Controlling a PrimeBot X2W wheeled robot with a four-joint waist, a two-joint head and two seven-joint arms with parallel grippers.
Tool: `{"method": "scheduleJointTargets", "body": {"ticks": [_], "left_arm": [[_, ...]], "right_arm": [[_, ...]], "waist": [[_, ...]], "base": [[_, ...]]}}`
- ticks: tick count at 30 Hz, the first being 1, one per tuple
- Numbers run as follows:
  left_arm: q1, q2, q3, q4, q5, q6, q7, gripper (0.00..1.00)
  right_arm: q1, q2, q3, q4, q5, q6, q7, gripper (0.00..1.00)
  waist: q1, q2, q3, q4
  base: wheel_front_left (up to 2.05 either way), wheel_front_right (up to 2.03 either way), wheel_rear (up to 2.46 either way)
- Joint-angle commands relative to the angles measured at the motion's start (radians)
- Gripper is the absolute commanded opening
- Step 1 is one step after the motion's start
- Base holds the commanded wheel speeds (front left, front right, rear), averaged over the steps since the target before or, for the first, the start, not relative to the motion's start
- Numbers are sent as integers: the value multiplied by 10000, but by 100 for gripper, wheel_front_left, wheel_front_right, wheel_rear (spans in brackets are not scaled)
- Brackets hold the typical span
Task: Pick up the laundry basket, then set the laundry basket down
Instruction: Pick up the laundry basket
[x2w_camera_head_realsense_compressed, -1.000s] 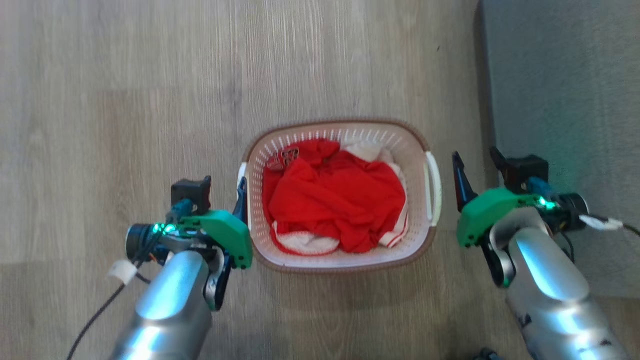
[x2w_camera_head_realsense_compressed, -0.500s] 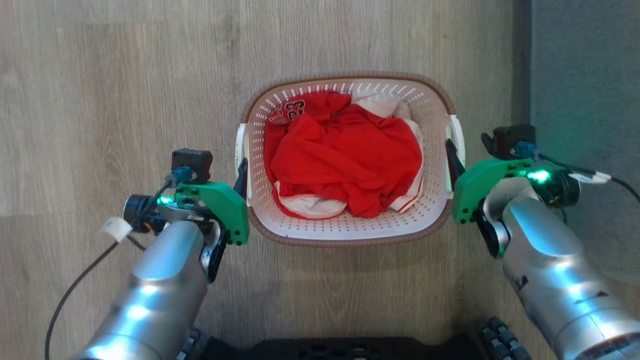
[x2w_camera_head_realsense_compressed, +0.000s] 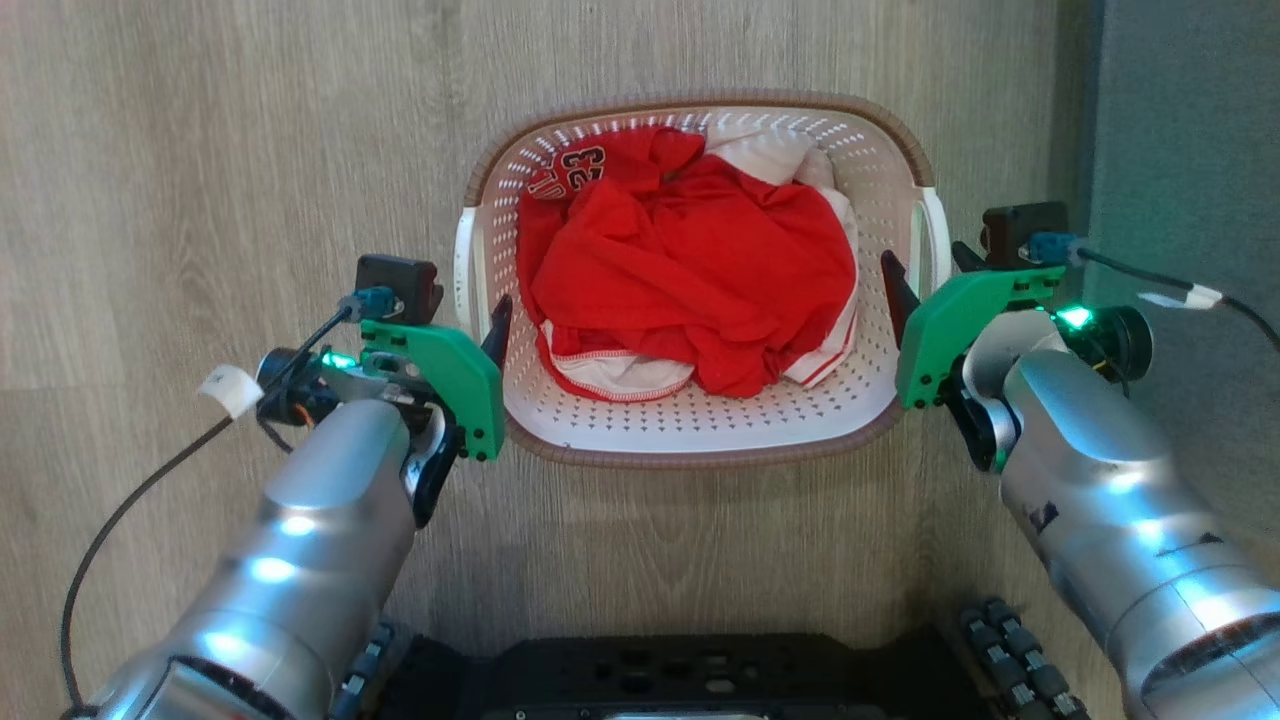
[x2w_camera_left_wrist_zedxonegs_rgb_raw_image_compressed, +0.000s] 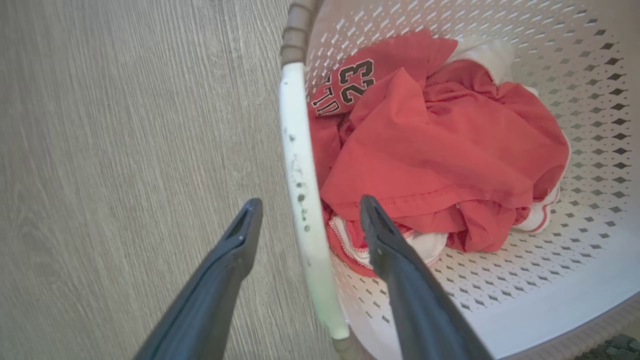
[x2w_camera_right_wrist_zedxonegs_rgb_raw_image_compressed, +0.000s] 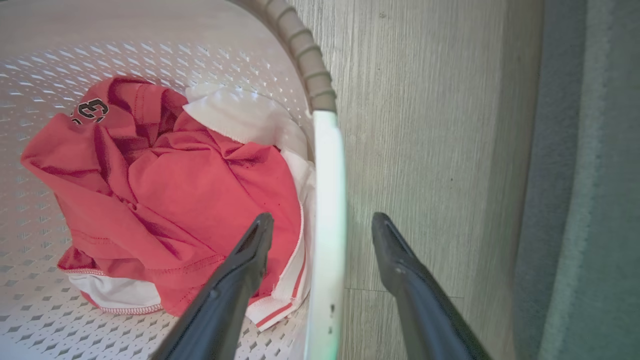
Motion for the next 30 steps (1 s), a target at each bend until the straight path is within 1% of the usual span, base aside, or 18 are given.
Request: {"method": "scheduleJointTargets", "body": {"ticks": [1, 8, 11, 18, 23, 30], "left_arm": [[-27, 193, -42, 55, -185, -18, 3, 100], [-438, 193, -620, 240, -540, -47, 302, 100], [-605, 193, -881, 271, -682, 73, 388, 100], [-832, 193, -1327, 358, -1097, 127, 504, 100], [-940, 193, -1569, 420, -1439, 129, 769, 100], [-1021, 193, -1906, 377, -1838, 246, 807, 100]], "right_arm": [[206, 111, 295, 4, 194, 71, 69, 100], [-282, 135, 617, 307, 538, 71, 322, 100], [-543, 169, 760, 481, 636, 71, 430, 100], [-991, 309, 1038, 788, 956, 71, 761, 100], [-1146, 363, 1250, 907, 1130, 71, 787, 100], [-1130, 393, 1406, 1019, 1511, 71, 704, 100]], "waist": [[-1, -1, 158, -14], [-1, -1, 481, -8], [-1, -1, 631, -11], [-1, -1, 887, -100], [-1, -1, 980, -113], [-1, -1, 1077, -113]], "base": [[0, 0, 0], [0, 0, 0], [0, 0, 0], [0, 0, 0], [0, 0, 0], [0, 0, 0]]}}
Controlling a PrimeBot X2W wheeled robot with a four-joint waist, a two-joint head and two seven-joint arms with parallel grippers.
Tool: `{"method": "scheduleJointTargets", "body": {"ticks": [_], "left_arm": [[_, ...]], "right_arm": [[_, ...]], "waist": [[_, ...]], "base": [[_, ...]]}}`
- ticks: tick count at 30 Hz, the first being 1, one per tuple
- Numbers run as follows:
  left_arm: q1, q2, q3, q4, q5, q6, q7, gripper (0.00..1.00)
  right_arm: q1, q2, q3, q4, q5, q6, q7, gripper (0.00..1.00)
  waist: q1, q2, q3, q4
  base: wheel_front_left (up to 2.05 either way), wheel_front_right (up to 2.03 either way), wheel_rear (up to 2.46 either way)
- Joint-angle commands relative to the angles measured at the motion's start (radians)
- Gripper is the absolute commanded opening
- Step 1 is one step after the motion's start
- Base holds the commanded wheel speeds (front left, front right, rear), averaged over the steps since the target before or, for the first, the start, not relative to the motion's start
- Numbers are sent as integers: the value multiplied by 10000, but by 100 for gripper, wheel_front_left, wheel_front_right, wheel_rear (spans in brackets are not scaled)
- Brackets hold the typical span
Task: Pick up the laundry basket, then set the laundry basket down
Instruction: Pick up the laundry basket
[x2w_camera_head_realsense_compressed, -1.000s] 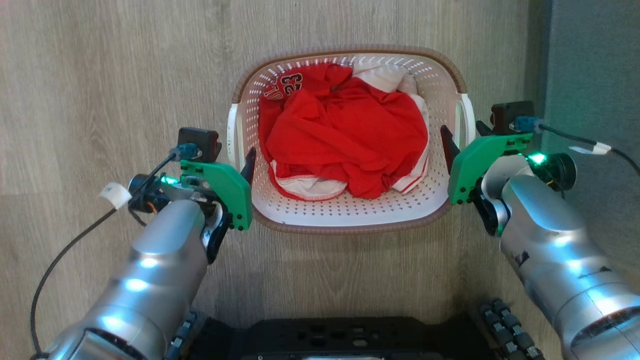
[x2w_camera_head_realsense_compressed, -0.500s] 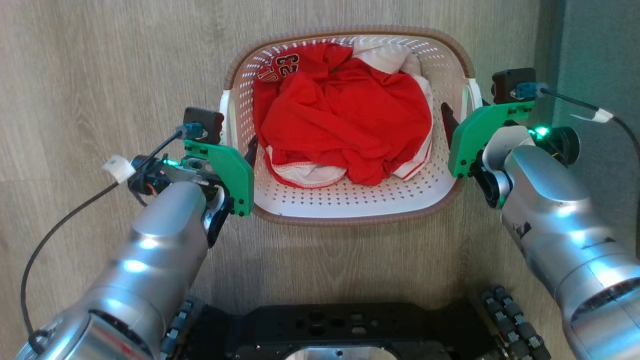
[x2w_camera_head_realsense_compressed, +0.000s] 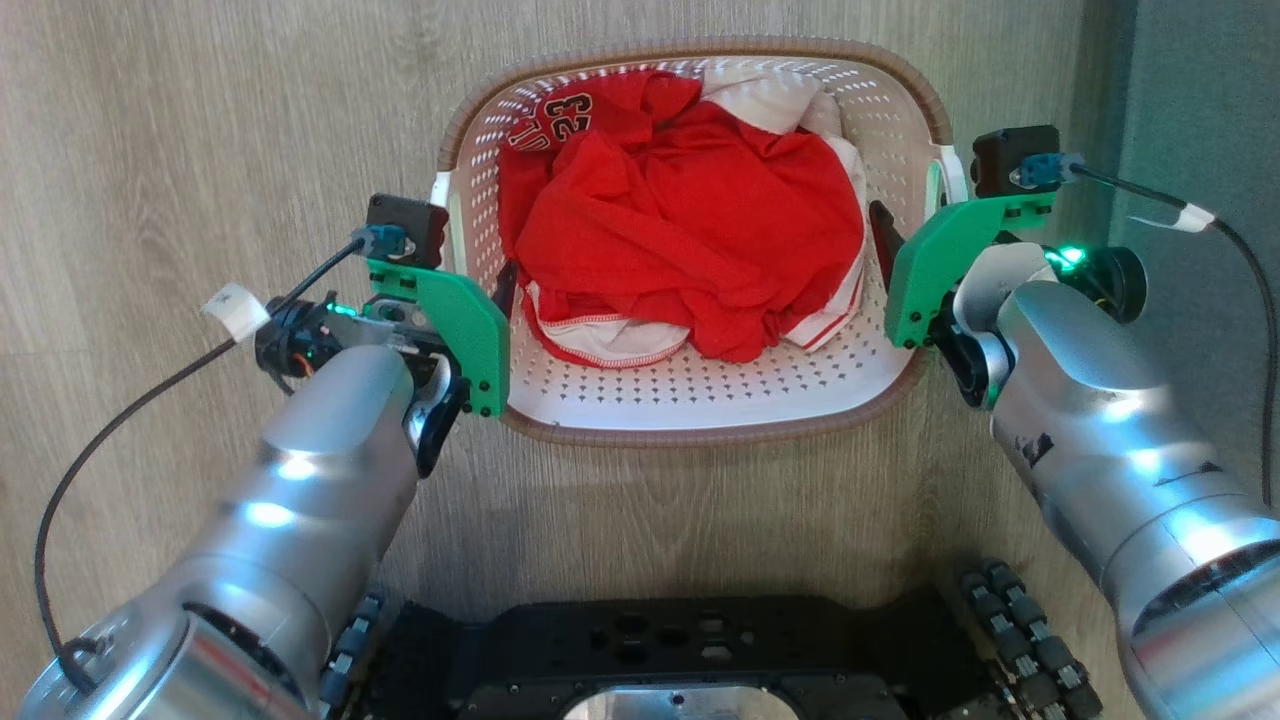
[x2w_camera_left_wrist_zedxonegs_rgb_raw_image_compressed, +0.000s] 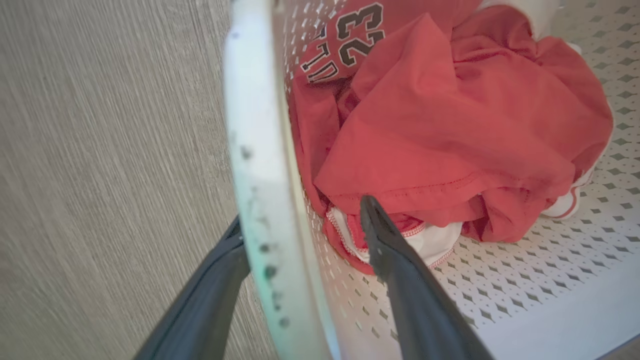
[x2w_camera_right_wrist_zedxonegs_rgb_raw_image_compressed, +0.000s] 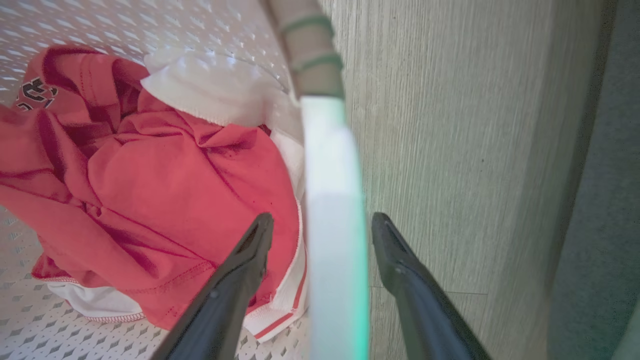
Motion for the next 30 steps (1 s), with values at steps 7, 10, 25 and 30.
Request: {"method": "scheduleJointTargets", "body": {"ticks": [7, 10, 25, 30], "left_arm": [[102, 195, -348, -105, -464, 278, -131, 100], [118, 194, -467, -132, -662, 341, -147, 100], [144, 194, -1201, -134, -1347, 411, -24, 0], [220, 194, -1650, -198, -1465, 7, 406, 0]], "right_arm": [[391, 171, 439, 30, 275, 71, -222, 100], [414, 177, 475, -23, 516, 71, -162, 47], [479, -52, 1112, -107, 968, 71, -132, 0], [547, -124, 1461, -46, 1061, 71, 203, 0]], "waist": [[0, 0, 107, 37], [0, 0, 131, 73], [0, 0, 24, 134], [0, 0, -311, 132]], "base": [[0, 0, 0], [0, 0, 0], [0, 0, 0], [0, 0, 0]]}}
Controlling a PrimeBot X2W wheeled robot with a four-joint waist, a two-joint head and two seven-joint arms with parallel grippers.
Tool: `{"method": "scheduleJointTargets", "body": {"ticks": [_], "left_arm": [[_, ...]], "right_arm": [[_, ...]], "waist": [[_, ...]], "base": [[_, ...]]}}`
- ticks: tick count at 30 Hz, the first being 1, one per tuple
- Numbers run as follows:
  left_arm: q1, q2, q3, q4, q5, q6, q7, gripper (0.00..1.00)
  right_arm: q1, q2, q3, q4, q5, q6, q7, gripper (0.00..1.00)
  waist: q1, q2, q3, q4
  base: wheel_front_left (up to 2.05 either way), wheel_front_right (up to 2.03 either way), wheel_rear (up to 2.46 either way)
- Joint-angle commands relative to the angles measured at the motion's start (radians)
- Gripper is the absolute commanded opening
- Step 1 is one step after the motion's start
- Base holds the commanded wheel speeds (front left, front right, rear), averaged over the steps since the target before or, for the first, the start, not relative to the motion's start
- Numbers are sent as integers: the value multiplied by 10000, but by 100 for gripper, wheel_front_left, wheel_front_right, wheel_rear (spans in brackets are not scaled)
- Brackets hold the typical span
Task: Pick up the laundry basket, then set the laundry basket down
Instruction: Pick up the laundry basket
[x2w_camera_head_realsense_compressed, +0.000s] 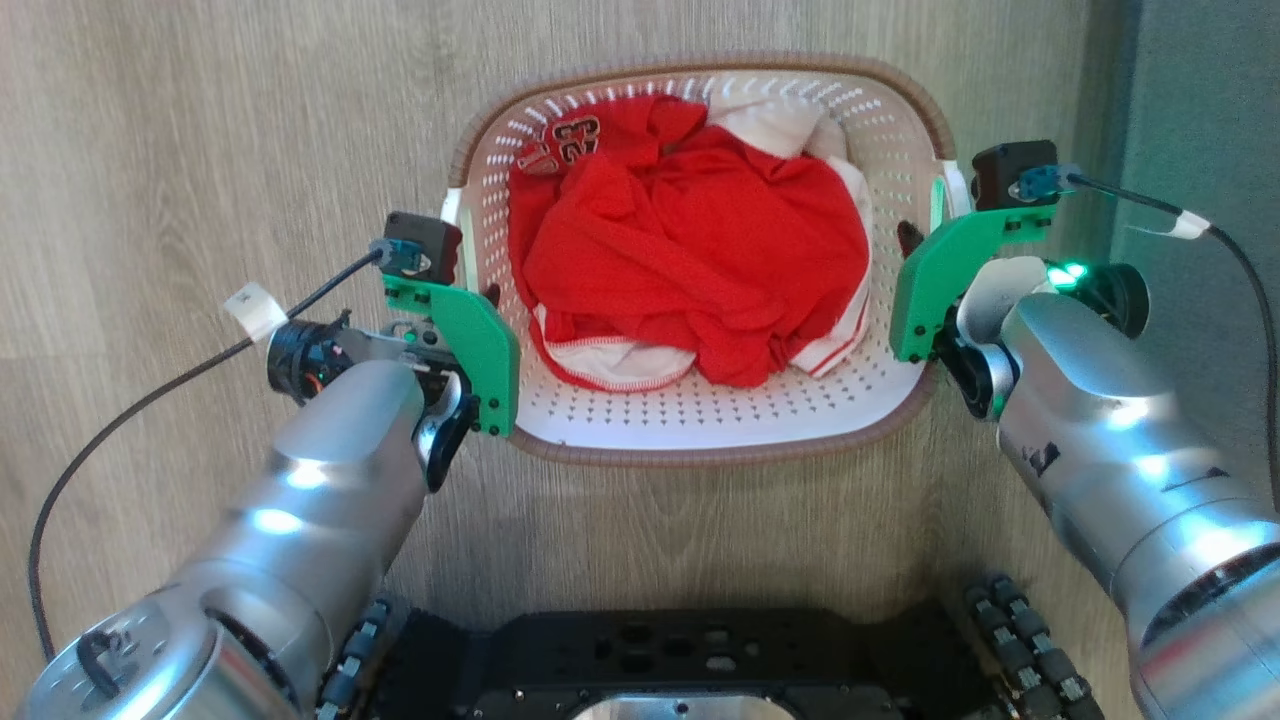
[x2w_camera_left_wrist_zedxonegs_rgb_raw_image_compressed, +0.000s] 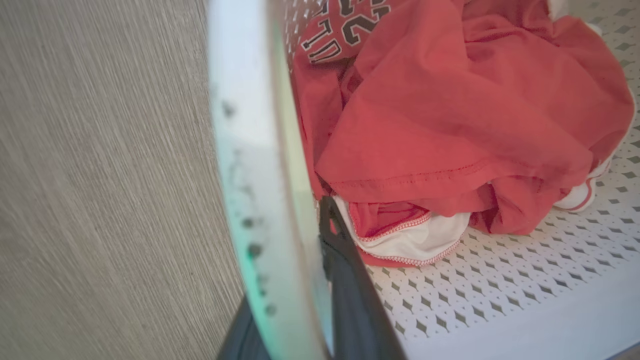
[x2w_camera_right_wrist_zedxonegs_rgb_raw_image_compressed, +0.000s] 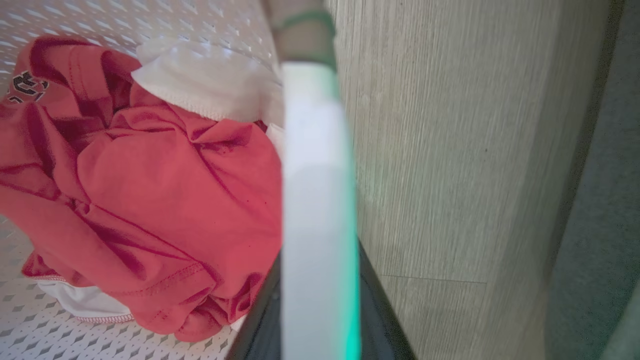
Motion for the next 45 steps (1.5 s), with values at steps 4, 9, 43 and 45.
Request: {"method": "scheduleJointTargets", "body": {"ticks": [4, 9, 43, 45], "left_arm": [[263, 183, -304, -197, -133, -299, 242, 0], [445, 183, -629, -218, -349, -445, 674, 0], [2666, 853, -1488, -746, -2118, -760, 2552, 0], [2812, 945, -1531, -871, -2198, -760, 2707, 0]], "right_arm": [[631, 92, 512, -146, 172, 71, 498, 0], [813, 62, 861, -162, 431, 71, 1231, 0], [2914, 361, 3129, -1136, 2526, 71, 4559, 0], [3054, 403, 3275, -1134, 2641, 71, 4709, 0]], "waist": [[0, 0, -516, 11], [0, 0, -1196, 22], [0, 0, -7019, 21], [0, 0, -7316, -2]], "base": [[0, 0, 0], [0, 0, 0], [0, 0, 0], [0, 0, 0]]}}
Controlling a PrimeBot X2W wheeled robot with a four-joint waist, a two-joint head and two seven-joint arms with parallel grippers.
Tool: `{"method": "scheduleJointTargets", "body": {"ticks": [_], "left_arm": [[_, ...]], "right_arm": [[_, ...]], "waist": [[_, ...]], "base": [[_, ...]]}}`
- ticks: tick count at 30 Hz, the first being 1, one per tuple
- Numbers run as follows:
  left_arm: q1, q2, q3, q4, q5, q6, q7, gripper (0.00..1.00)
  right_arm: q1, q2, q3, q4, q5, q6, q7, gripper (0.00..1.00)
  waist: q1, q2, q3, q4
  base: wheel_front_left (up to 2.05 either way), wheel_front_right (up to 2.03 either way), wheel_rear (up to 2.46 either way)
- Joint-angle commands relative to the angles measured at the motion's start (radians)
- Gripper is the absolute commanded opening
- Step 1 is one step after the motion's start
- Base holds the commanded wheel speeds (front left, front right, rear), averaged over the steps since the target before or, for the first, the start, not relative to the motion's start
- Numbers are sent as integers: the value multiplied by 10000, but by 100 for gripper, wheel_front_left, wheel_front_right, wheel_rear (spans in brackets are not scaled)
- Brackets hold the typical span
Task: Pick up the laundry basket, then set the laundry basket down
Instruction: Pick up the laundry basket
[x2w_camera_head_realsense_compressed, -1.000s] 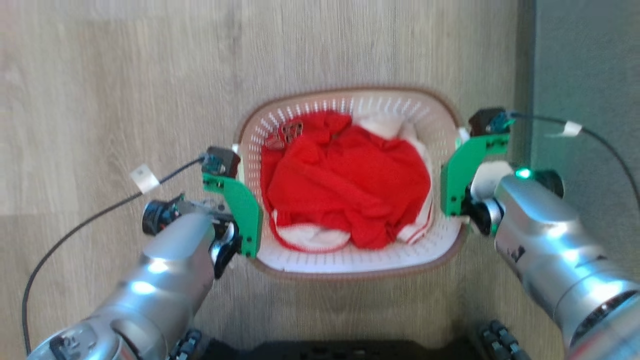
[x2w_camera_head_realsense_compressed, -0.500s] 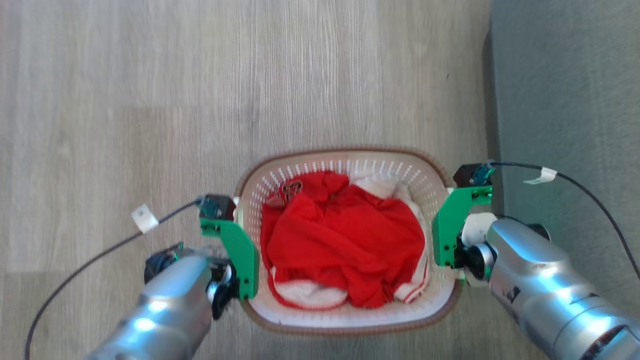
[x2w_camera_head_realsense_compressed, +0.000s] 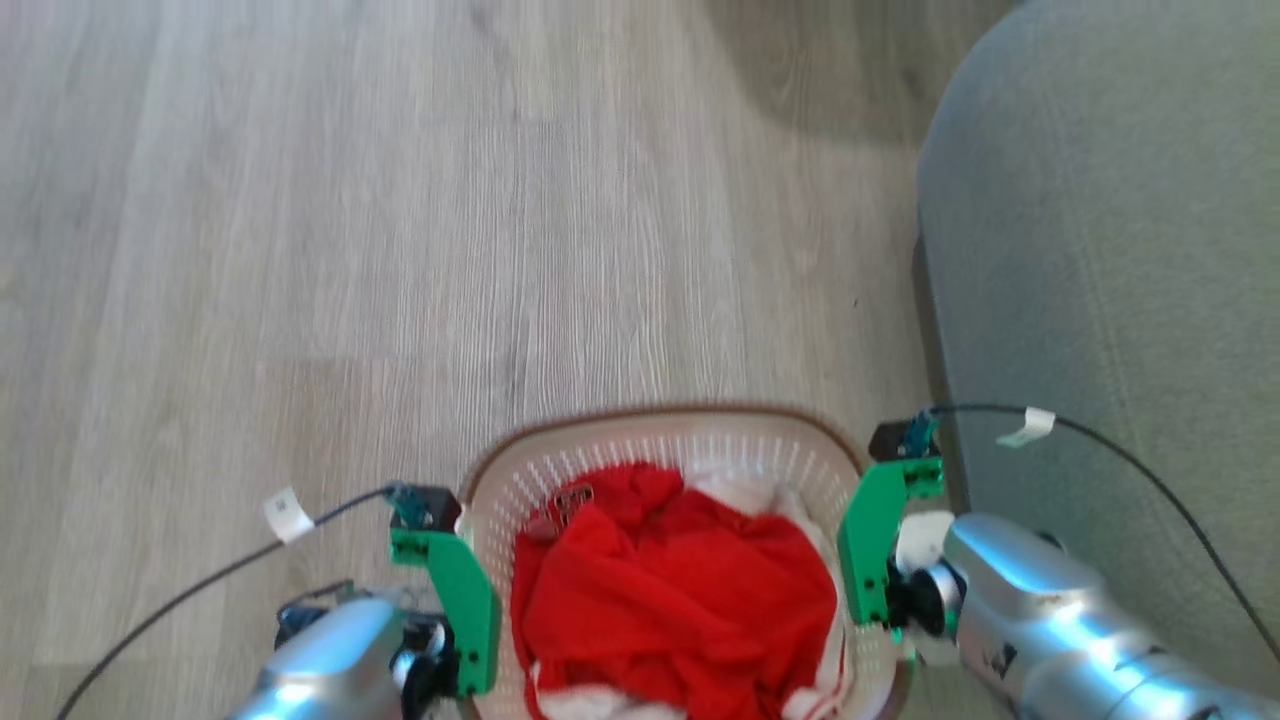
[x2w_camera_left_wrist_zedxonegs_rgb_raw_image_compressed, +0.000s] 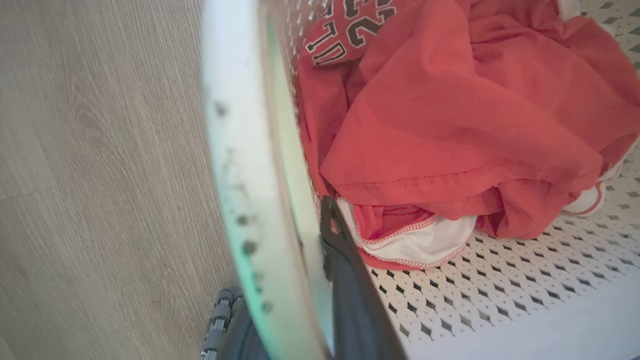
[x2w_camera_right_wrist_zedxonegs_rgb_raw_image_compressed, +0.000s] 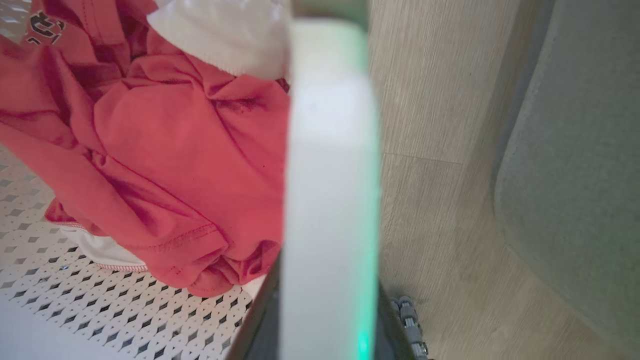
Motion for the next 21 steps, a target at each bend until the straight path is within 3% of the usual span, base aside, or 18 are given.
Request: {"method": "scheduleJointTargets", "body": {"ticks": [1, 11, 21], "left_arm": [[-374, 145, 56, -306, -2, -154, -78, 0], [278, 528, -112, -928, -228, -155, 494, 0], [401, 594, -181, -1123, -338, -155, 573, 0]], "right_arm": [[271, 349, 309, -330, -35, 163, 156, 0], [756, 420, 823, -407, 478, 163, 314, 0], [894, 429, 1283, -508, 913, 163, 128, 0]], "waist": [[1, -1, -399, -59], [1, -1, -1446, -220], [1, -1, -1779, -175]], "base": [[0, 0, 0], [0, 0, 0], [0, 0, 0]]}}
